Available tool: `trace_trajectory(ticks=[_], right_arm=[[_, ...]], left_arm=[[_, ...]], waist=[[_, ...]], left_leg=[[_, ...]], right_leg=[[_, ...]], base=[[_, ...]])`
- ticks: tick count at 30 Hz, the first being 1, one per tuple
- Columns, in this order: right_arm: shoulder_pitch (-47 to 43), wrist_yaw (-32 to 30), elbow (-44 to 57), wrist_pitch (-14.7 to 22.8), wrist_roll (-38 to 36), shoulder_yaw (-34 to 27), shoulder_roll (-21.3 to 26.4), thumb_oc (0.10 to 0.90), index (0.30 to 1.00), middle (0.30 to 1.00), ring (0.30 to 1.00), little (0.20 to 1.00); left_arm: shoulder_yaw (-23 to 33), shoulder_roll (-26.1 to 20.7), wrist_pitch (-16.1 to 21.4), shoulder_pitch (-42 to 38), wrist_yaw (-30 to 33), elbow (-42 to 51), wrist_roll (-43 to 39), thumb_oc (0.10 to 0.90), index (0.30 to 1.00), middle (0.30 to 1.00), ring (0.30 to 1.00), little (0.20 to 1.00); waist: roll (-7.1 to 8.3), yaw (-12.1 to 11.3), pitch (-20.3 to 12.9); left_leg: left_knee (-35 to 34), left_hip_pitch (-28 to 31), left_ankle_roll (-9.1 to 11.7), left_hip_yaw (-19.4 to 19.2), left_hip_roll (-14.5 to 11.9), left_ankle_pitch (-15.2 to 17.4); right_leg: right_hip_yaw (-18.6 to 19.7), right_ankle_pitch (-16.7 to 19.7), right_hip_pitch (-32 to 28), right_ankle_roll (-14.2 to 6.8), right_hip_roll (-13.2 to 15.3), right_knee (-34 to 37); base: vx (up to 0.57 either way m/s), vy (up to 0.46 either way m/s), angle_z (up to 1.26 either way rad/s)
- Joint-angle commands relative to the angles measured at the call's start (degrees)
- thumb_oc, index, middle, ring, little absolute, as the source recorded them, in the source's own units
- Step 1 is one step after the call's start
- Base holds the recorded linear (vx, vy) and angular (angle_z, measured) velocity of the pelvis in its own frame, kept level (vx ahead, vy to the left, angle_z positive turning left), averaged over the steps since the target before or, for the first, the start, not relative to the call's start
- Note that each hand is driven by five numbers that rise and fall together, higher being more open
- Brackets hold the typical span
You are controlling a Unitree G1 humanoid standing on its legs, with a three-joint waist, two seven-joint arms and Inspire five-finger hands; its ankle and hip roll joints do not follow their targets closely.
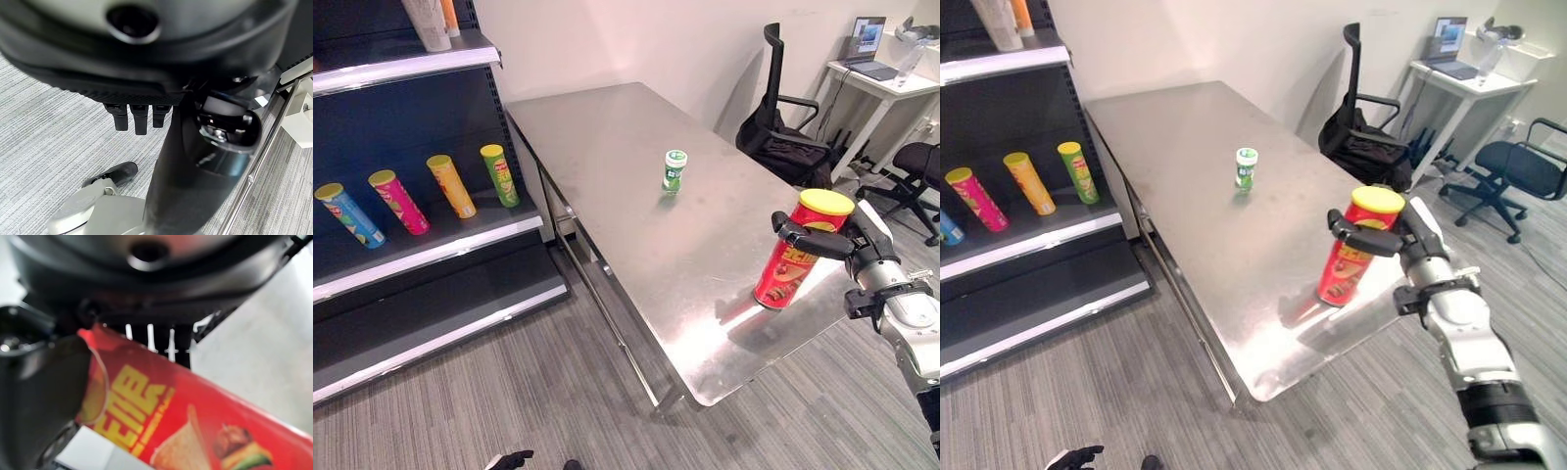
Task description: Put the goods on the table back onto the shelves and tidy them up.
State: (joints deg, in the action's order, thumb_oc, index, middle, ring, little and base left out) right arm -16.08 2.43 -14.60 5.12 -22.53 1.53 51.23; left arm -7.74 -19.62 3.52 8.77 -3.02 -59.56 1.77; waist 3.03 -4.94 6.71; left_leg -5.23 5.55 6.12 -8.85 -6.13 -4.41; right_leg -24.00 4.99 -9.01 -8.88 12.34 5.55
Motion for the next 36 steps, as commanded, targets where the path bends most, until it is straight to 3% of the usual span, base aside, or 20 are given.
trace_trajectory(ticks=[1,6,14,18,20,23,25,26,28,30,31,32,34,36], right_arm=[[-10.09,-6.50,8.48,7.81,2.38,-7.53,2.73,0.400,0.300,0.300,0.300,0.300],[-10.19,-11.39,15.75,8.61,7.80,-11.36,0.60,0.400,0.300,0.300,0.300,0.300],[-11.94,-16.19,24.33,10.34,9.08,-14.39,-3.54,0.400,0.300,0.300,0.300,0.300],[-13.79,-18.37,26.23,11.66,7.82,-15.62,-3.82,0.400,0.300,0.300,0.300,0.300],[-13.93,-19.82,26.33,12.01,8.20,-17.02,-3.11,0.400,0.300,0.300,0.300,0.300],[-13.99,-20.26,26.14,11.84,8.44,-17.24,-2.83,0.400,0.300,0.300,0.300,0.300],[-13.78,-21.18,26.33,11.25,9.90,-17.95,-1.08,0.400,0.300,0.300,0.300,0.300],[-13.67,-21.17,26.37,11.23,9.88,-18.03,-1.01,0.400,0.300,0.300,0.300,0.300],[-12.57,-21.35,27.08,10.60,11.02,-19.86,0.30,0.400,0.300,0.300,0.300,0.300],[-11.46,-21.61,27.62,10.06,12.29,-20.85,0.24,0.400,0.300,0.300,0.300,0.300],[-11.42,-22.22,26.63,9.58,12.75,-20.71,0.55,0.400,0.300,0.300,0.300,0.300],[-12.48,-22.48,26.16,9.68,12.57,-19.90,0.37,0.400,0.300,0.300,0.300,0.300],[-16.11,-22.81,23.70,8.47,12.75,-15.78,1.15,0.400,0.300,0.300,0.300,0.300],[-17.05,-22.69,22.96,7.98,12.81,-14.89,1.47,0.400,0.300,0.300,0.300,0.300]], left_arm=[[-2.64,-1.79,0.72,-1.95,0.91,-0.74,0.43,0.800,0.900,0.900,0.900,0.900],[-1.65,-1.36,0.28,-1.48,1.88,-0.77,-0.01,0.800,0.900,0.900,0.900,0.900],[0.30,-0.77,-0.53,-0.13,2.72,-0.01,-3.55,0.800,0.900,0.900,0.900,0.900],[-0.02,-1.18,-0.52,-0.36,2.83,1.85,-5.34,0.800,0.900,0.900,0.900,0.900],[-0.53,-1.39,-0.55,-0.85,2.94,2.76,-5.44,0.800,0.900,0.900,0.900,0.900],[-0.60,-1.05,-0.64,-0.90,3.17,2.65,-5.30,0.800,0.900,0.900,0.900,0.900],[-0.22,-1.43,0.49,-1.46,4.65,0.85,-4.75,0.800,0.900,0.900,0.900,0.900],[-0.32,-1.38,0.54,-1.51,4.69,0.78,-4.75,0.800,0.900,0.900,0.900,0.900],[-0.97,-0.96,0.37,-1.77,4.86,0.03,-4.25,0.800,0.900,0.900,0.900,0.900],[-1.32,-0.97,0.32,-2.07,4.79,-0.42,-3.58,0.800,0.900,0.900,0.900,0.900],[-2.28,-1.82,0.33,-2.51,4.92,-0.95,-2.23,0.800,0.900,0.900,0.900,0.900],[-2.06,-2.37,0.25,-2.56,4.97,-0.93,-2.02,0.800,0.900,0.900,0.900,0.900],[-0.87,-3.96,-0.01,-2.64,5.63,-0.71,-2.76,0.800,0.900,0.900,0.900,0.900],[-0.14,-4.27,-0.17,-2.83,5.91,-0.61,-3.25,0.800,0.900,0.900,0.900,0.900]], waist=[[0.53,-1.71,-3.03],[-0.32,-1.86,-3.32],[-1.24,-3.35,-2.77],[-1.32,-4.36,-0.56],[-1.25,-4.38,0.77],[-1.44,-4.28,0.88],[-1.62,-3.25,0.98],[-1.66,-3.19,0.97],[-2.68,-2.30,-0.42],[-2.54,-2.20,-1.22],[-1.74,-2.08,-1.99],[-0.92,-2.32,-2.04],[-0.61,-4.04,-2.32],[-0.45,-3.76,-1.98]], left_leg=[[0.36,2.09,0.90,-1.60,-2.01,4.67],[0.58,2.46,1.42,-0.96,-3.21,4.75],[1.29,0.37,3.08,2.09,-6.42,2.70],[4.08,-4.99,3.71,5.08,-7.09,1.64],[6.91,-8.65,4.55,4.82,-8.12,1.04],[6.86,-8.60,5.15,4.58,-9.91,0.57],[4.28,-6.56,7.25,6.59,-14.48,-0.99],[4.14,-6.55,7.24,6.71,-14.44,-1.08],[2.29,-5.83,7.60,7.46,-13.39,0.15],[1.67,-5.53,7.17,7.76,-11.85,1.12],[1.56,-4.92,5.28,7.43,-7.79,3.40],[1.56,-4.51,4.05,6.51,-5.83,4.24],[0.58,-2.86,1.74,3.01,-2.83,5.83],[0.51,-2.93,0.95,2.63,-1.96,5.69]], right_leg=[[-1.18,-0.86,-0.47,-2.62,2.13,-0.70],[-0.95,-2.47,-1.06,-1.86,0.80,-0.75],[-0.71,-5.21,-0.72,0.16,-3.17,-0.55],[-2.10,-5.68,0.83,0.72,-4.09,-0.55],[-4.40,-5.63,1.24,0.71,-3.52,-0.55],[-5.53,-5.16,1.03,0.25,-3.07,-0.55],[-6.50,-2.71,0.72,-2.24,1.79,-0.70],[-6.65,-2.68,0.64,-2.30,1.80,-0.67],[-7.45,-1.02,0.65,-3.69,4.67,-1.02],[-7.57,0.23,0.97,-4.37,6.75,-1.11],[-7.48,3.75,1.85,-5.41,11.00,-2.15],[-7.40,6.88,3.19,-6.08,13.49,-3.29],[-9.71,7.32,5.04,-6.04,15.87,-7.60],[-8.39,5.87,5.53,-5.69,14.87,-10.02]], base=[[0.01,-0.058,0.05],[0.01,-0.068,0.06],[-0.02,-0.101,0.15],[-0.15,-0.066,0.22],[-0.19,0.036,0.61],[-0.04,0.182,0.71],[-0.09,0.624,0.46],[-0.06,0.585,0.21],[0.01,0.433,0.25],[0.02,0.452,0.58],[-0.01,0.505,0.38],[0.00,0.624,0.21],[-0.06,0.474,0.13],[-0.11,0.317,-0.44]])
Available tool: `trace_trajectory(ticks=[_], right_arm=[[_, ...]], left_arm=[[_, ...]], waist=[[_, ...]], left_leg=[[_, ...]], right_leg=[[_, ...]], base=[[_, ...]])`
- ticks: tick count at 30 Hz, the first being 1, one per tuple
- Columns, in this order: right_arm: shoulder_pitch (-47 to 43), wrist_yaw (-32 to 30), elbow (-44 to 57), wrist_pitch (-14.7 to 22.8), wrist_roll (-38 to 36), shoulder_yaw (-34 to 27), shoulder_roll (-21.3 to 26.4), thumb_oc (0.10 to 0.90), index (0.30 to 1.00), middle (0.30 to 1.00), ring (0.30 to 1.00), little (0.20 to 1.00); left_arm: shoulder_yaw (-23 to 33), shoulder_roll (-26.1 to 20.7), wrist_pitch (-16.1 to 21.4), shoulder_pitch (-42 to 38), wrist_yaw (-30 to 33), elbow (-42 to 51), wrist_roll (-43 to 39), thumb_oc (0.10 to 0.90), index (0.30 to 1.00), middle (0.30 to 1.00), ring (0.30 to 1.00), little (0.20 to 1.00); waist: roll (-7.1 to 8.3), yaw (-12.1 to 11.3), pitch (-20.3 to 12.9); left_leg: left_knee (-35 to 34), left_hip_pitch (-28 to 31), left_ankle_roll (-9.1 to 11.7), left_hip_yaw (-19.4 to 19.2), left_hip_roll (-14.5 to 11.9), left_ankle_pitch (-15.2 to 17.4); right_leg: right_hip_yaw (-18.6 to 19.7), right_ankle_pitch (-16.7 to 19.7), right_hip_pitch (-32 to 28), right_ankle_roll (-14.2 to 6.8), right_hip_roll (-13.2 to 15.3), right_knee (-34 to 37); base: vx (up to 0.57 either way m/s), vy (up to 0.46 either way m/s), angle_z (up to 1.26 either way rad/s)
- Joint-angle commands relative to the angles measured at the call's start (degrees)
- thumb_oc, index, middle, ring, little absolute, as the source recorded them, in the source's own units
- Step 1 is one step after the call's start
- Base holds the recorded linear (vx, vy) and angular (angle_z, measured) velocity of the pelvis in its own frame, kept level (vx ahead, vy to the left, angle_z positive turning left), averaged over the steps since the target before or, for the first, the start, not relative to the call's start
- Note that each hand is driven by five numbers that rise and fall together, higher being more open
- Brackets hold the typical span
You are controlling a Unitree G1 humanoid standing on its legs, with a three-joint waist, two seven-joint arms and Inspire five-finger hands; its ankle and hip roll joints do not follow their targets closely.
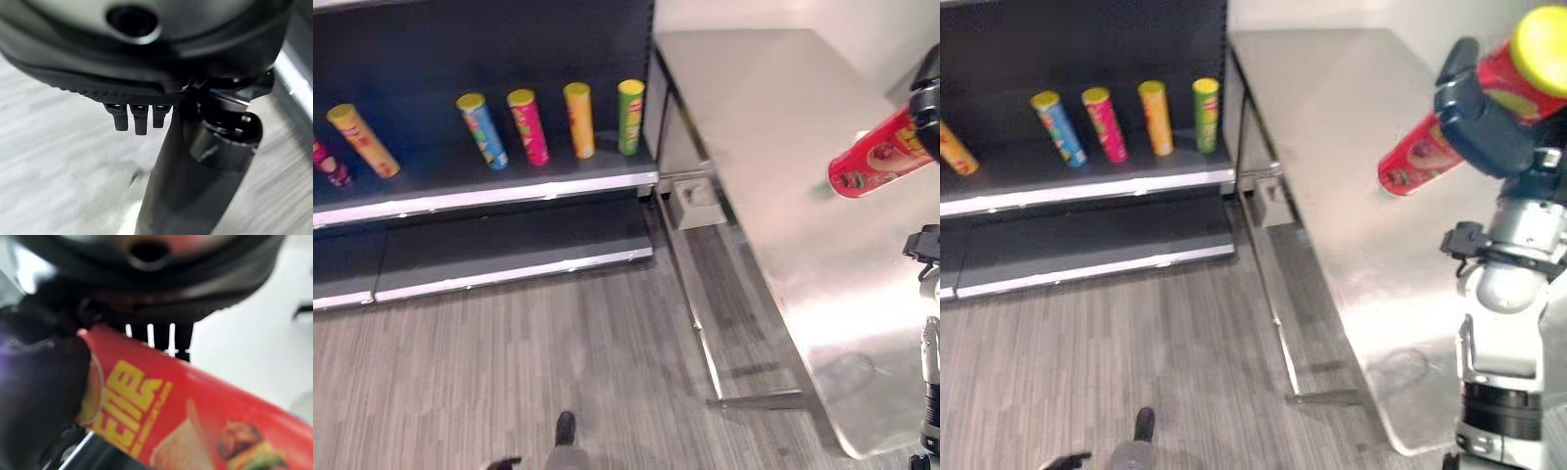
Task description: Put the goods on the table back onto the shelves and tidy them up.
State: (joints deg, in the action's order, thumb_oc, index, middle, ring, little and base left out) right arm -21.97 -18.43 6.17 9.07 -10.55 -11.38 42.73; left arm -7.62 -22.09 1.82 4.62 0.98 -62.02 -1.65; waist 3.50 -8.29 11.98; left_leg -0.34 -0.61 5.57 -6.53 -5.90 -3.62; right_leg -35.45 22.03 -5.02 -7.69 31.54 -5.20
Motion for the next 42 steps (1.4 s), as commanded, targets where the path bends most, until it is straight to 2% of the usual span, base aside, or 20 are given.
trace_trajectory(ticks=[1,6,7,9,11,14,18,23,25,26,28,29,30,31,32,35,36,40,41,42], right_arm=[[-12.11,-1.74,1.23,3.75,0.60,-1.35,10.43,0.400,0.300,0.300,0.300,0.300],[-12.48,-1.74,1.00,3.82,0.55,-1.11,10.49,0.400,0.300,0.300,0.300,0.300],[-13.08,0.68,-0.65,4.14,-1.31,1.56,12.02,0.400,0.300,0.300,0.300,0.300],[-13.22,1.19,-1.57,4.05,-1.78,2.63,11.27,0.400,0.300,0.300,0.300,0.300],[-12.53,2.43,-0.77,3.92,-2.66,3.99,9.27,0.400,0.300,0.300,0.300,0.300],[-10.07,3.15,0.22,3.34,-2.00,3.58,8.95,0.400,0.300,0.300,0.300,0.300],[-7.79,4.48,1.19,1.95,-1.48,4.34,7.94,0.400,0.300,0.300,0.300,0.300],[-6.45,5.59,2.26,2.17,-2.28,5.15,6.81,0.400,0.300,0.300,0.300,0.300],[-5.07,5.86,3.24,1.92,-1.80,4.41,7.63,0.400,0.300,0.300,0.300,0.300],[-3.90,6.16,3.73,1.68,-1.74,3.61,7.70,0.400,0.300,0.300,0.300,0.300],[-1.19,6.43,4.35,0.67,0.05,1.40,6.91,0.400,0.300,0.300,0.300,0.300],[-0.24,6.63,4.99,0.20,0.82,0.81,6.23,0.400,0.300,0.300,0.300,0.300],[-0.27,6.62,6.04,0.18,1.35,1.22,3.99,0.400,0.300,0.300,0.300,0.300],[-0.28,6.61,6.12,0.13,1.41,1.29,3.81,0.400,0.300,0.300,0.300,0.300],[-1.74,6.61,6.48,0.14,1.77,2.87,2.27,0.400,0.300,0.300,0.300,0.300],[-1.57,7.00,6.49,0.02,1.79,3.60,1.52,0.400,0.300,0.300,0.300,0.300],[-0.61,7.73,7.04,-0.08,2.23,3.07,1.64,0.400,0.300,0.300,0.300,0.300],[-0.12,8.08,7.26,0.33,1.73,3.17,0.70,0.400,0.300,0.300,0.300,0.300],[-0.12,8.08,7.26,0.33,1.73,3.17,0.70,0.400,0.300,0.300,0.300,0.300],[0.79,8.36,7.04,0.63,1.33,3.21,0.40,0.400,0.300,0.300,0.300,0.300]], left_arm=[[0.31,-2.10,1.39,1.10,2.13,1.95,-0.47,0.800,0.900,0.900,0.900,0.900],[0.42,-2.06,1.37,1.05,2.12,1.96,-0.49,0.800,0.900,0.900,0.900,0.900],[1.49,-1.54,0.61,2.63,0.64,2.58,-2.22,0.800,0.900,0.900,0.900,0.900],[1.67,-0.51,0.64,3.60,0.18,2.63,-2.10,0.800,0.900,0.900,0.900,0.900],[2.62,1.49,0.55,5.60,-0.28,3.26,-2.99,0.800,0.900,0.900,0.900,0.900],[1.54,2.42,0.28,5.83,-0.93,4.80,-2.82,0.800,0.900,0.900,0.900,0.900],[1.63,2.74,-0.44,5.82,-0.88,5.55,-2.55,0.800,0.900,0.900,0.900,0.900],[1.79,2.36,0.02,4.61,1.06,3.48,-2.08,0.800,0.900,0.900,0.900,0.900],[1.42,1.90,0.21,4.13,1.28,4.34,-2.06,0.800,0.900,0.900,0.900,0.900],[1.12,1.90,0.06,4.29,1.18,4.53,-1.80,0.800,0.900,0.900,0.900,0.900],[0.64,1.71,-0.28,3.60,1.13,4.24,-0.32,0.800,0.900,0.900,0.900,0.900],[0.18,1.33,-0.37,3.28,1.09,4.15,0.29,0.800,0.900,0.900,0.900,0.900],[-0.17,-0.18,-0.11,2.87,1.11,4.43,1.54,0.800,0.900,0.900,0.900,0.900],[-0.05,-0.27,-0.09,2.94,1.10,4.42,1.57,0.800,0.900,0.900,0.900,0.900],[0.91,-1.30,-0.30,3.38,1.29,4.39,1.95,0.800,0.900,0.900,0.900,0.900],[1.91,-2.12,-0.56,3.50,1.40,3.40,2.30,0.800,0.900,0.900,0.900,0.900],[2.72,-2.19,-0.60,3.47,1.35,2.65,2.24,0.800,0.900,0.900,0.900,0.900],[3.26,-1.65,-0.56,3.53,1.31,1.63,1.95,0.800,0.900,0.900,0.900,0.900],[3.25,-1.65,-0.56,3.52,1.31,1.63,1.95,0.800,0.900,0.900,0.900,0.900],[3.39,-0.96,-0.55,3.44,1.26,2.20,1.35,0.800,0.900,0.900,0.900,0.900]], waist=[[-0.59,-0.03,-6.55],[-0.53,-0.06,-6.55],[0.68,-0.53,-5.56],[1.64,-1.53,-5.65],[1.31,-2.47,-5.82],[0.50,-2.47,-4.22],[-0.53,-1.33,-3.38],[-0.29,0.11,-3.60],[-2.22,1.75,-4.28],[-3.07,2.15,-5.08],[-4.14,2.43,-6.55],[-3.54,2.55,-6.93],[-3.15,2.64,-6.67],[-2.73,2.47,-6.55],[-2.68,1.99,-6.10],[-3.02,2.72,-5.23],[-3.52,4.04,-4.13],[-4.21,4.06,-3.23],[-4.22,4.07,-3.22],[-4.23,4.60,-2.25]], left_leg=[[-4.39,2.56,0.53,-0.23,-0.89,3.58],[-4.41,2.48,0.51,-0.38,-0.82,3.53],[-4.25,2.05,-2.16,1.12,4.24,1.21],[-4.14,2.33,-2.12,1.91,5.63,1.48],[-3.16,1.55,-1.65,2.72,6.01,1.22],[3.35,-1.97,-0.54,2.16,5.38,2.68],[5.93,-4.58,0.03,-1.87,0.43,2.65],[1.31,-3.45,2.38,2.26,-10.63,-2.97],[-2.64,-2.89,4.94,1.62,-15.35,-6.75],[-4.12,-2.32,5.79,0.34,-15.62,-6.63],[-4.65,-1.80,6.90,-0.58,-13.52,-4.20],[-4.37,-1.69,6.27,-0.72,-11.34,-3.13],[-4.22,-0.72,3.94,-2.13,-7.18,-0.31],[-4.08,-0.46,3.74,-2.51,-6.73,0.05],[-4.60,1.33,1.19,-5.02,-3.47,1.96],[-4.66,2.34,-0.61,-6.25,-1.69,2.86],[-4.66,3.42,-1.87,-6.24,-0.16,3.14],[-4.66,5.01,-2.54,-6.63,1.68,4.25],[-4.66,5.02,-2.53,-6.62,1.66,4.25],[-4.66,5.65,-2.64,-6.25,2.22,4.53]], right_leg=[[4.47,-12.45,2.65,-5.70,-5.92,-1.24],[4.77,-12.71,3.09,-5.68,-5.73,-1.72],[12.28,-26.29,4.05,1.06,-24.35,-4.33],[14.16,-26.56,1.35,2.13,-26.37,1.58],[16.08,-23.82,-0.40,1.70,-27.60,7.23],[13.80,-23.41,-2.67,1.63,-26.87,9.66],[11.02,-23.08,-2.84,1.31,-25.18,9.66],[10.98,-22.90,-0.58,-0.62,-20.50,8.11],[10.45,-22.90,-0.49,-2.55,-17.73,7.29],[9.88,-22.46,-0.95,-3.34,-16.89,7.15],[8.91,-20.45,-1.72,-4.66,-13.63,6.85],[8.85,-18.93,-1.65,-5.64,-10.87,6.19],[8.83,-15.30,-0.42,-6.12,-6.15,2.99],[9.30,-15.43,-0.24,-6.39,-5.55,2.60],[7.68,-12.75,1.88,-5.69,-1.89,-1.45],[8.84,-12.74,4.31,-4.67,-2.20,-6.83],[13.16,-14.95,6.95,-3.31,-6.92,-8.45],[10.60,-17.55,7.35,-2.09,-12.07,-4.73],[10.58,-17.53,7.31,-2.09,-12.10,-4.70],[12.24,-17.32,9.24,-2.19,-14.60,-2.30]], base=[[-0.12,0.237,-0.08],[-0.04,0.087,0.16],[-0.10,0.289,-0.02],[-0.04,0.113,-0.18],[0.01,-0.030,0.45],[-0.07,0.018,0.43],[-0.09,0.146,0.69],[0.00,0.317,0.12],[0.08,0.581,0.12],[0.14,0.656,0.17],[0.15,0.515,0.45],[0.21,0.682,0.94],[0.17,0.510,0.77],[0.16,0.621,0.38],[0.05,0.304,-0.08],[0.07,0.444,-0.22],[0.11,0.284,0.04],[0.11,0.150,-0.09],[0.12,0.042,-0.15],[0.17,0.019,-0.15]])
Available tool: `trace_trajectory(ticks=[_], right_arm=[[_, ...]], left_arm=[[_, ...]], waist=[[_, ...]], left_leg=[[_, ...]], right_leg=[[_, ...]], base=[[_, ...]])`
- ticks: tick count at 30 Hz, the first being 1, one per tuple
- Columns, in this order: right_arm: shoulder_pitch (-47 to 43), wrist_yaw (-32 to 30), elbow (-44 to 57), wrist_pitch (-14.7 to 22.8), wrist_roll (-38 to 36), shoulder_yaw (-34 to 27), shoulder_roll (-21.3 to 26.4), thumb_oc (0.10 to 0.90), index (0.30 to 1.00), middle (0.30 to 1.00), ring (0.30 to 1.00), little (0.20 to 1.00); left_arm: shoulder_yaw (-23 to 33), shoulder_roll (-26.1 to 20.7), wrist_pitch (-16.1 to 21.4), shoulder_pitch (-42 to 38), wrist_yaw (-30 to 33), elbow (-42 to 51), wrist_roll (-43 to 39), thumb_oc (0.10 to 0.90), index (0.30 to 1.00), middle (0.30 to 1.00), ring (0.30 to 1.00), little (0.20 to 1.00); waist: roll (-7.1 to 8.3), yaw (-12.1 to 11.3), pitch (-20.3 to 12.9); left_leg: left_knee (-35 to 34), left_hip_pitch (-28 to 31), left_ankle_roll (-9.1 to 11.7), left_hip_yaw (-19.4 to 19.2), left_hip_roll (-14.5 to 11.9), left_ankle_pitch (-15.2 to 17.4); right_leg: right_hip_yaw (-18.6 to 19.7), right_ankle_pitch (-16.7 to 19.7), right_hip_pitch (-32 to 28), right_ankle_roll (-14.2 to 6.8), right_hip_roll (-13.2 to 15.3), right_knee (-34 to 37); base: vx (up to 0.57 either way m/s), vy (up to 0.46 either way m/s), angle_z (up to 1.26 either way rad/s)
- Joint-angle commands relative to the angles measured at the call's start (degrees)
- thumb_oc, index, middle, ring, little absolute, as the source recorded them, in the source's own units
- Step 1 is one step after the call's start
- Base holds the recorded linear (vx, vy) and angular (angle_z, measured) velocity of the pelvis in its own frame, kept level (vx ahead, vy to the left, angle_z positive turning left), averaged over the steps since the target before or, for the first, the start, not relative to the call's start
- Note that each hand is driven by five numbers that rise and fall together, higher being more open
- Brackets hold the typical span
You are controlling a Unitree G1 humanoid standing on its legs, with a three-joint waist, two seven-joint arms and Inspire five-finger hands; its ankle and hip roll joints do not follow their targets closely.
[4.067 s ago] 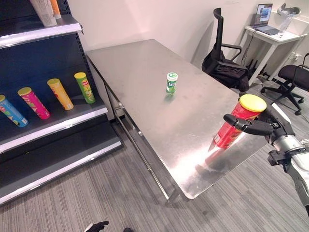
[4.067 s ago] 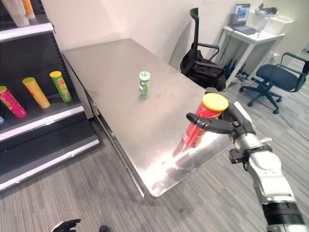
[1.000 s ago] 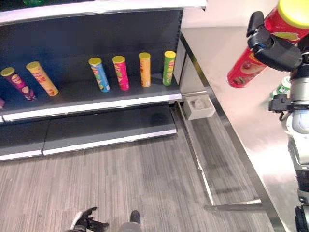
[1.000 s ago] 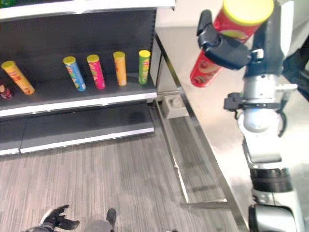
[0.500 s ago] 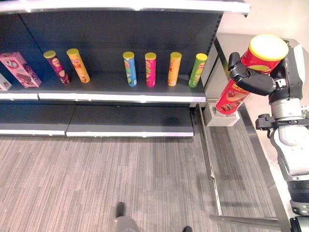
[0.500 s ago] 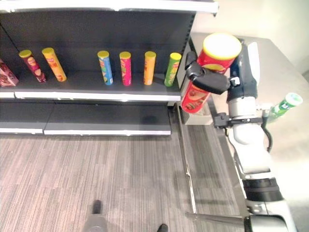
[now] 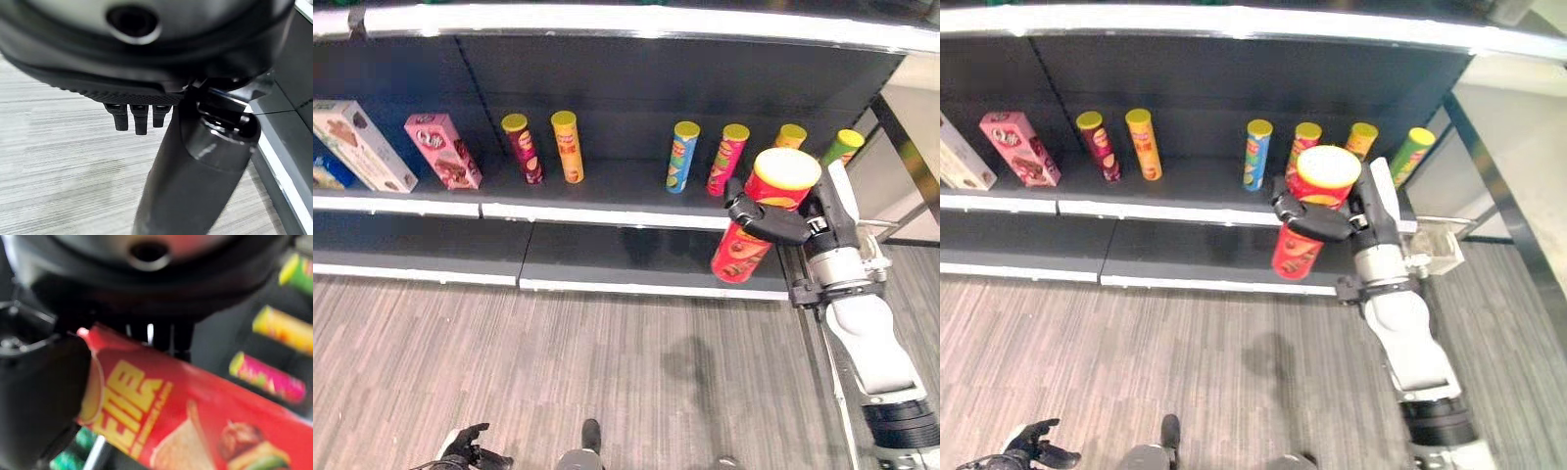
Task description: Put the goods on the table back onto the shelves and tidy them up.
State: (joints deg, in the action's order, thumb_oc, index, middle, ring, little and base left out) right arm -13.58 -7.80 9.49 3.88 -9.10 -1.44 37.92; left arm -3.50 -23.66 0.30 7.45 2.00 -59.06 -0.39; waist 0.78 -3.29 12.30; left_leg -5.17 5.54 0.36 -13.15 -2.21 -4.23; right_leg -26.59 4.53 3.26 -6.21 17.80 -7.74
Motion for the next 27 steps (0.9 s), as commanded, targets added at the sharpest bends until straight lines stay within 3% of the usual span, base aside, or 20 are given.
trace_trajectory(ticks=[1,3,5,8,10,11,13,15,18,21,24,27], right_arm=[[-7.34,-1.95,3.40,5.69,-0.12,-6.02,4.69,0.400,0.300,0.300,0.300,0.300],[-8.25,-1.22,2.60,5.90,-0.18,-3.48,4.24,0.400,0.300,0.300,0.300,0.300],[-8.78,-0.49,2.53,5.64,-0.58,-2.11,3.76,0.400,0.300,0.300,0.300,0.300],[-10.45,0.57,1.41,5.72,-1.04,2.01,3.37,0.400,0.300,0.300,0.300,0.300],[-11.02,1.04,1.32,5.53,-0.31,3.76,2.55,0.400,0.300,0.300,0.300,0.300],[-11.20,1.24,1.00,5.11,0.90,5.86,1.82,0.400,0.300,0.300,0.300,0.300],[-11.49,1.60,0.56,4.47,2.28,7.56,1.27,0.400,0.300,0.300,0.300,0.300],[-11.65,1.78,0.28,4.33,2.41,8.30,1.14,0.400,0.300,0.300,0.300,0.300],[-11.53,1.84,-0.42,4.13,2.77,9.08,1.12,0.400,0.300,0.300,0.300,0.300],[-12.49,1.37,-1.63,4.62,2.86,10.40,1.19,0.400,0.300,0.300,0.300,0.300],[-13.46,1.02,-1.72,4.70,3.16,10.68,1.47,0.400,0.300,0.300,0.300,0.300],[-13.35,1.73,-0.55,3.93,4.50,10.88,0.41,0.400,0.300,0.300,0.300,0.300]], left_arm=[[-0.86,1.50,1.00,0.40,-0.02,-0.10,-0.20,0.800,0.900,0.900,0.900,0.900],[-2.11,2.27,1.28,0.08,-0.81,1.85,-0.13,0.800,0.900,0.900,0.900,0.900],[-2.71,2.44,1.28,0.66,-1.14,2.78,0.47,0.800,0.900,0.900,0.900,0.900],[-2.34,3.72,0.95,0.64,-0.48,2.69,-1.40,0.800,0.900,0.900,0.900,0.900],[-2.82,3.76,0.88,0.68,-0.78,3.47,-1.58,0.800,0.900,0.900,0.900,0.900],[-2.96,4.16,0.66,0.88,-0.75,4.00,-2.32,0.800,0.900,0.900,0.900,0.900],[-2.87,4.61,0.57,0.87,-0.54,4.26,-3.25,0.800,0.900,0.900,0.900,0.900],[-2.91,4.72,0.56,0.88,-0.30,4.47,-3.67,0.800,0.900,0.900,0.900,0.900],[-2.96,4.89,0.51,0.93,-0.04,4.15,-3.66,0.800,0.900,0.900,0.900,0.900],[-3.62,4.68,0.80,0.84,0.34,2.93,-3.30,0.800,0.900,0.900,0.900,0.900],[-4.28,4.77,0.69,0.46,0.58,1.81,-2.33,0.800,0.900,0.900,0.900,0.900],[-4.47,4.98,0.47,0.76,0.70,0.82,-0.33,0.800,0.900,0.900,0.900,0.900]], waist=[[-1.19,-0.08,-1.67],[-0.81,0.22,-0.87],[0.01,-0.06,-1.76],[0.54,-0.81,-2.89],[0.79,-1.06,-2.72],[0.80,-1.52,-2.34],[0.48,-2.54,-1.27],[0.53,-3.35,-0.47],[0.86,-3.85,-1.26],[-0.42,-5.04,-2.00],[-1.82,-4.64,-3.12],[-2.36,-4.17,-5.19]], left_leg=[[0.17,0.25,2.44,0.89,-0.91,5.49],[0.17,0.67,2.46,1.45,-0.64,6.04],[0.17,0.91,2.44,2.17,-0.07,6.43],[2.59,0.05,3.78,2.82,-1.78,6.95],[9.38,-2.39,5.05,3.19,-3.81,9.63],[17.50,-5.18,6.31,3.54,-5.22,11.21],[27.60,-9.30,7.76,5.62,-6.36,8.04],[32.90,-12.94,8.36,7.53,-6.52,5.07],[20.43,-13.53,7.12,5.15,-8.24,5.74],[4.43,-14.05,8.16,7.18,-8.87,-2.07],[0.17,-14.06,9.33,6.89,-9.52,-3.48],[0.17,-10.97,8.01,5.86,-7.03,-3.08]], right_leg=[[4.98,1.45,2.84,-4.04,-2.71,2.50],[4.78,3.42,4.59,-4.45,-4.31,5.62],[5.20,3.60,2.02,-4.25,-5.19,9.55],[4.78,3.22,0.08,-3.52,-6.66,11.40],[3.64,1.84,-1.46,-2.73,-7.25,11.57],[2.74,-0.02,-3.79,-1.27,-7.93,11.92],[2.27,-1.66,-5.96,0.59,-8.92,12.13],[1.49,-3.06,-7.48,1.48,-9.46,12.46],[0.75,-4.14,-8.54,-0.06,-8.79,12.74],[2.08,-5.40,-8.79,-0.91,-9.25,12.74],[2.19,-6.24,-9.89,-1.46,-9.19,12.74],[3.13,-5.08,-11.55,-2.60,-6.41,12.74]], base=[[0.24,-0.023,-0.13],[0.18,-0.103,-0.15],[0.17,-0.152,0.14],[0.15,-0.219,0.08],[0.16,-0.270,0.32],[0.17,-0.269,0.63],[0.10,-0.163,0.30],[0.10,-0.067,0.14],[0.21,0.078,0.23],[0.20,0.194,0.08],[0.21,0.208,-0.26],[0.25,0.312,-0.26]])
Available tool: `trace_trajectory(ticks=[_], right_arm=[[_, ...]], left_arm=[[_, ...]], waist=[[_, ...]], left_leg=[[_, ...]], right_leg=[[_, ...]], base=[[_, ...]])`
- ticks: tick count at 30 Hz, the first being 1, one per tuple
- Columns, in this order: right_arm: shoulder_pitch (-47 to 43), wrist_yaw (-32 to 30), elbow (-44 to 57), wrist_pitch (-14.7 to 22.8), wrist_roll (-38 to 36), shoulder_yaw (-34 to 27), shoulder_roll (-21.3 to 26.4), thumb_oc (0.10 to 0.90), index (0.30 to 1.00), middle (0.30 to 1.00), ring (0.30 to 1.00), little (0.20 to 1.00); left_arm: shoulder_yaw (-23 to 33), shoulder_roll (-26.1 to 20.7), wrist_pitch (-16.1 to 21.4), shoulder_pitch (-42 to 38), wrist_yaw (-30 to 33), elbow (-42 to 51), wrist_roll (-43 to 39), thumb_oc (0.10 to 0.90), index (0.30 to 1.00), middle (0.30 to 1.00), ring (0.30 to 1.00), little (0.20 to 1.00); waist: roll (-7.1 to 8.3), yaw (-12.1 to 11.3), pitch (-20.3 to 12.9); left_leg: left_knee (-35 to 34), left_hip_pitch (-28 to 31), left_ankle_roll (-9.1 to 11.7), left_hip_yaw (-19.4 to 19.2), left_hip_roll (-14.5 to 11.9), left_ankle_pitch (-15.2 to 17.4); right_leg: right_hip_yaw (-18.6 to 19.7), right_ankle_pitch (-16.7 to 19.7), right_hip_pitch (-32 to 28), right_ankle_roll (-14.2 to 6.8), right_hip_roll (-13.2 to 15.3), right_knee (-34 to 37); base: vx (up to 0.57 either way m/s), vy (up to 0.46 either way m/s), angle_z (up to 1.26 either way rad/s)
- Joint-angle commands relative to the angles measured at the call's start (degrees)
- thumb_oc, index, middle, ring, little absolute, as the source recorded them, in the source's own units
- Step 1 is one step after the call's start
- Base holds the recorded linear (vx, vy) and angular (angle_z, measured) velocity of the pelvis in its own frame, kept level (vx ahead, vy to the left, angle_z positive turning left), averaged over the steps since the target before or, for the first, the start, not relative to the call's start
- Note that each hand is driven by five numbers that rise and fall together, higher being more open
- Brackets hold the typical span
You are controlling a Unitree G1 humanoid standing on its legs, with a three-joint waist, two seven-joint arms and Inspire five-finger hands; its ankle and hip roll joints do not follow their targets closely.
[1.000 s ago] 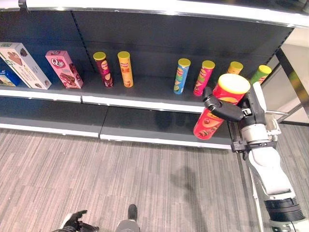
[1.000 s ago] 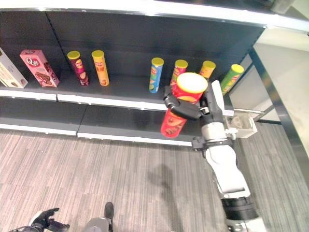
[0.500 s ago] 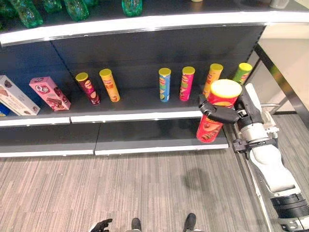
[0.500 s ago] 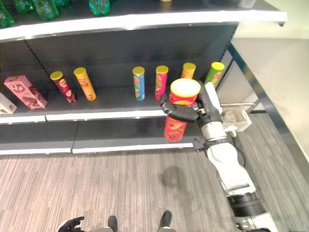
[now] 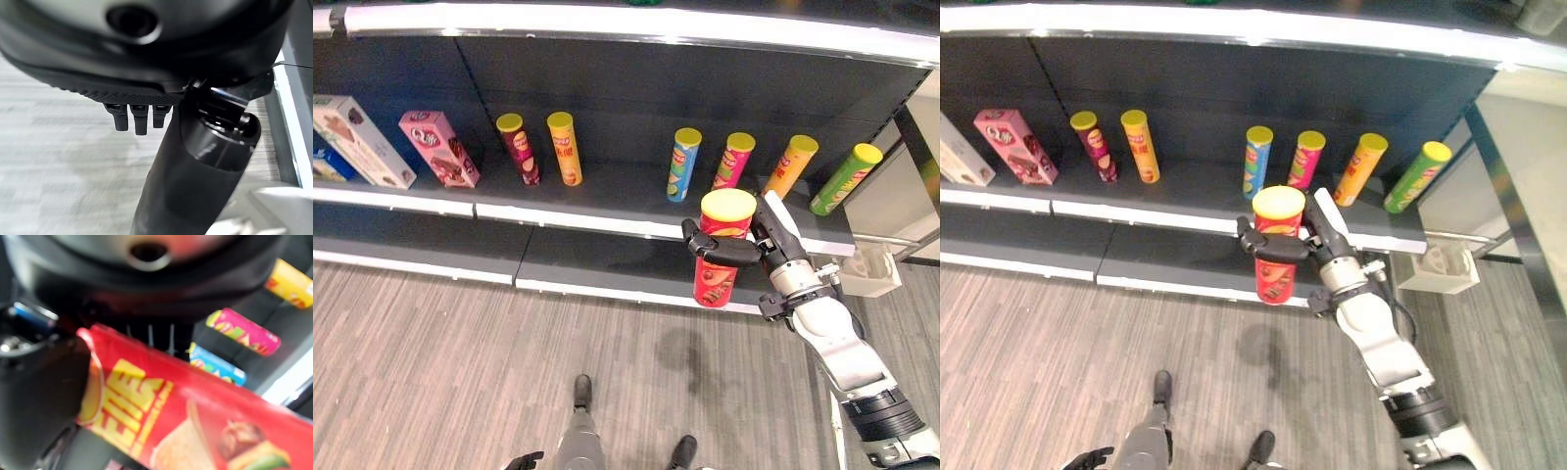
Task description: Put the goods on the table back onto the shelves and tidy them up.
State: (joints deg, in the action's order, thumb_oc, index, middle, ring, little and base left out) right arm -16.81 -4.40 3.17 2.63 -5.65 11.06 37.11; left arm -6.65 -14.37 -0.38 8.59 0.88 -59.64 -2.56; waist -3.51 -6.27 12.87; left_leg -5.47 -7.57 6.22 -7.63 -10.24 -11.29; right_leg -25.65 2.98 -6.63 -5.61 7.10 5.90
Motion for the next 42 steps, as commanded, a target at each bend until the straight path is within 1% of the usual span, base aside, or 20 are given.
trace_trajectory(ticks=[1,4,5,6,9,10,11,12,14,15,16,17,18,20,22,30,32,36,38,42], right_arm=[[-10.11,-1.45,6.04,5.07,1.62,-1.43,0.94,0.400,0.300,0.300,0.300,0.300],[-10.80,-1.13,6.41,4.56,2.66,-0.73,-0.10,0.400,0.300,0.300,0.300,0.300],[-11.75,-1.08,6.34,4.56,3.17,0.18,-1.08,0.400,0.300,0.300,0.300,0.300],[-12.11,-0.93,6.37,4.34,3.32,0.59,-1.40,0.400,0.300,0.300,0.300,0.300],[-12.07,-0.43,7.01,4.26,3.51,1.39,-2.14,0.400,0.300,0.300,0.300,0.300],[-11.95,-0.19,7.06,3.99,3.56,1.42,-2.00,0.400,0.300,0.300,0.300,0.300],[-12.17,-0.07,6.78,3.78,3.35,1.57,-2.27,0.400,0.300,0.300,0.300,0.300],[-12.20,-0.08,6.74,3.80,3.34,1.62,-2.28,0.400,0.300,0.300,0.300,0.300],[-12.63,-0.35,6.12,3.81,3.62,1.98,-2.50,0.400,0.300,0.300,0.300,0.300],[-12.69,-0.35,6.09,3.83,3.62,1.99,-2.51,0.400,0.300,0.300,0.300,0.300],[-12.68,-0.93,5.67,3.82,4.70,2.21,-2.57,0.400,0.300,0.300,0.300,0.300],[-11.15,-1.51,5.64,3.13,6.80,1.40,-2.39,0.400,0.300,0.300,0.300,0.300],[-11.33,-1.78,5.16,3.01,7.89,1.67,-2.69,0.400,0.300,0.300,0.300,0.300],[-11.37,-3.25,4.67,2.45,9.08,1.40,-3.39,0.400,0.300,0.300,0.300,0.300],[-11.43,-5.40,3.75,2.14,11.41,0.87,-4.22,0.400,0.300,0.300,0.300,0.300],[-15.81,-14.30,-2.30,1.45,17.06,1.40,-8.50,0.400,0.300,0.300,0.300,0.300],[-16.89,-15.47,-3.23,1.32,17.61,1.31,-8.55,0.400,0.300,0.300,0.300,0.300],[-21.42,-21.04,-8.14,0.78,17.92,-0.35,-8.43,0.400,0.300,0.300,0.300,0.300],[-22.23,-22.15,-9.03,0.58,18.00,-0.93,-8.08,0.400,0.300,0.300,0.300,0.300],[-26.92,-28.85,-14.20,0.00,18.63,-4.20,-6.21,0.400,0.300,0.300,0.300,0.300]], left_arm=[[-1.41,-4.65,1.16,-0.42,1.91,1.35,2.31,0.800,0.900,0.900,0.900,0.900],[-1.17,-5.86,1.21,-0.66,2.20,1.62,2.71,0.800,0.900,0.900,0.900,0.900],[-1.00,-6.56,1.27,-0.90,2.46,2.38,2.37,0.800,0.900,0.900,0.900,0.900],[-0.80,-6.80,1.20,-0.74,2.43,2.82,2.23,0.800,0.900,0.900,0.900,0.900],[-0.67,-7.69,1.00,-0.82,2.38,3.85,1.76,0.800,0.900,0.900,0.900,0.900],[-0.56,-7.80,1.00,-0.89,2.32,3.93,1.63,0.800,0.900,0.900,0.900,0.900],[-0.75,-7.50,1.20,-1.00,2.16,3.84,1.43,0.800,0.900,0.900,0.900,0.900],[-0.74,-7.49,1.22,-0.99,2.16,3.81,1.43,0.800,0.900,0.900,0.900,0.900],[-0.72,-7.33,1.35,-0.97,2.15,3.88,1.43,0.800,0.900,0.900,0.900,0.900],[-0.70,-7.32,1.35,-1.00,2.15,3.87,1.43,0.800,0.900,0.900,0.900,0.900],[-0.58,-7.30,1.43,-1.16,2.14,3.85,1.40,0.800,0.900,0.900,0.900,0.900],[-0.36,-7.50,1.44,-1.00,1.96,3.97,1.76,0.800,0.900,0.900,0.900,0.900],[-0.50,-7.24,1.35,-0.82,1.97,4.22,1.55,0.800,0.900,0.900,0.900,0.900],[-0.59,-6.31,1.14,-0.93,2.65,4.37,0.32,0.800,0.900,0.900,0.900,0.900],[-1.36,-5.34,1.09,-0.75,3.10,4.64,-0.22,0.800,0.900,0.900,0.900,0.900],[-4.11,-4.41,1.59,-0.20,5.45,4.31,-0.62,0.800,0.900,0.900,0.900,0.900],[-4.46,-4.49,1.66,-0.46,5.63,4.19,-0.56,0.800,0.900,0.900,0.900,0.900],[-6.91,-5.20,2.31,-1.25,6.67,4.91,-0.54,0.800,0.900,0.900,0.900,0.900],[-7.29,-5.37,2.38,-1.56,6.73,5.17,-0.59,0.800,0.900,0.900,0.900,0.900],[-10.03,-6.02,3.51,-2.86,7.31,7.44,-1.15,0.800,0.900,0.900,0.900,0.900]], waist=[[2.31,-1.51,-6.02],[2.66,-1.66,-6.10],[2.26,-1.60,-5.54],[2.23,-1.59,-4.94],[1.79,-0.49,-2.94],[1.89,-0.34,-3.00],[2.09,-0.14,-3.10],[1.96,-0.13,-3.00],[2.18,0.17,-2.54],[2.22,0.19,-2.69],[2.56,0.46,-2.12],[3.99,0.42,-2.26],[4.63,0.15,-2.88],[4.83,-0.34,-3.33],[4.34,-0.51,-3.65],[2.11,-3.89,-1.31],[1.78,-4.25,-0.88],[0.06,-6.54,1.25],[-0.15,-6.90,1.65],[-1.97,-8.67,3.94]], left_leg=[[0.47,3.15,1.39,-0.52,2.11,4.71],[0.62,5.39,-1.35,-2.46,4.97,7.05],[0.68,6.91,-3.13,-3.72,6.22,8.36],[0.61,8.18,-3.81,-4.34,6.76,9.09],[0.47,10.96,-5.68,-5.40,8.32,11.16],[0.47,11.33,-5.56,-5.27,8.60,11.80],[0.47,11.39,-4.94,-4.44,8.68,12.19],[0.47,11.63,-4.87,-4.42,8.54,12.39],[0.47,12.07,-4.04,-3.68,8.03,12.83],[0.47,11.80,-4.07,-3.68,8.06,12.66],[0.47,12.34,-3.62,-3.17,7.79,13.04],[0.47,12.79,-3.28,-1.47,8.29,13.66],[0.47,12.57,-3.19,-0.93,8.57,13.58],[0.48,11.50,-2.69,0.54,7.73,12.75],[0.87,9.46,-2.28,3.10,6.66,12.02],[1.07,5.75,-1.61,6.71,5.97,10.49],[1.10,5.04,-1.56,7.21,6.08,10.26],[1.21,1.92,-1.39,9.55,6.78,9.22],[1.28,1.29,-1.40,10.00,6.91,9.03],[1.68,-1.58,-1.23,12.06,7.47,8.45]], right_leg=[[2.50,-3.06,-2.12,-3.96,5.82,-1.15],[3.83,-2.95,-0.24,-5.07,9.82,-7.36],[4.21,-2.01,1.92,-5.40,12.19,-13.47],[4.77,-1.46,3.41,-5.46,13.64,-17.71],[5.70,1.51,8.43,-5.52,15.67,-27.86],[5.43,1.38,8.49,-5.27,15.71,-25.89],[4.96,2.65,8.34,-5.60,15.46,-18.27],[4.87,2.66,7.98,-5.64,15.28,-18.04],[6.28,4.65,10.02,-6.35,14.85,-11.22],[6.23,4.99,10.11,-6.30,14.81,-10.84],[8.03,6.65,11.55,-6.94,14.71,-8.14],[10.66,6.35,9.83,-7.95,13.85,-2.90],[10.37,6.99,9.09,-8.15,13.93,-2.84],[9.79,7.32,8.64,-8.08,13.46,-3.20],[7.40,6.27,7.81,-7.49,12.66,-3.62],[2.73,4.32,7.43,-6.99,12.50,-4.55],[2.28,4.23,7.70,-7.01,12.68,-4.77],[-0.01,4.16,8.71,-7.19,13.67,-5.39],[-0.45,4.18,8.88,-7.24,13.82,-5.47],[-2.03,3.80,9.88,-7.35,14.32,-6.17]], base=[[0.27,0.362,-0.06],[0.16,0.314,0.05],[0.15,0.366,-0.01],[0.13,0.351,-0.12],[0.09,0.209,-0.32],[0.22,0.010,0.18],[0.17,-0.063,0.30],[0.15,-0.129,0.23],[0.08,-0.105,-0.03],[0.09,-0.115,-0.06],[0.13,-0.144,0.00],[0.18,-0.198,0.07],[0.17,-0.207,0.34],[0.11,-0.191,1.01],[0.10,-0.180,1.03],[0.01,-0.035,0.30],[-0.04,0.014,0.24],[-0.04,0.023,0.20],[-0.03,-0.003,0.44],[-0.05,-0.006,0.21]])
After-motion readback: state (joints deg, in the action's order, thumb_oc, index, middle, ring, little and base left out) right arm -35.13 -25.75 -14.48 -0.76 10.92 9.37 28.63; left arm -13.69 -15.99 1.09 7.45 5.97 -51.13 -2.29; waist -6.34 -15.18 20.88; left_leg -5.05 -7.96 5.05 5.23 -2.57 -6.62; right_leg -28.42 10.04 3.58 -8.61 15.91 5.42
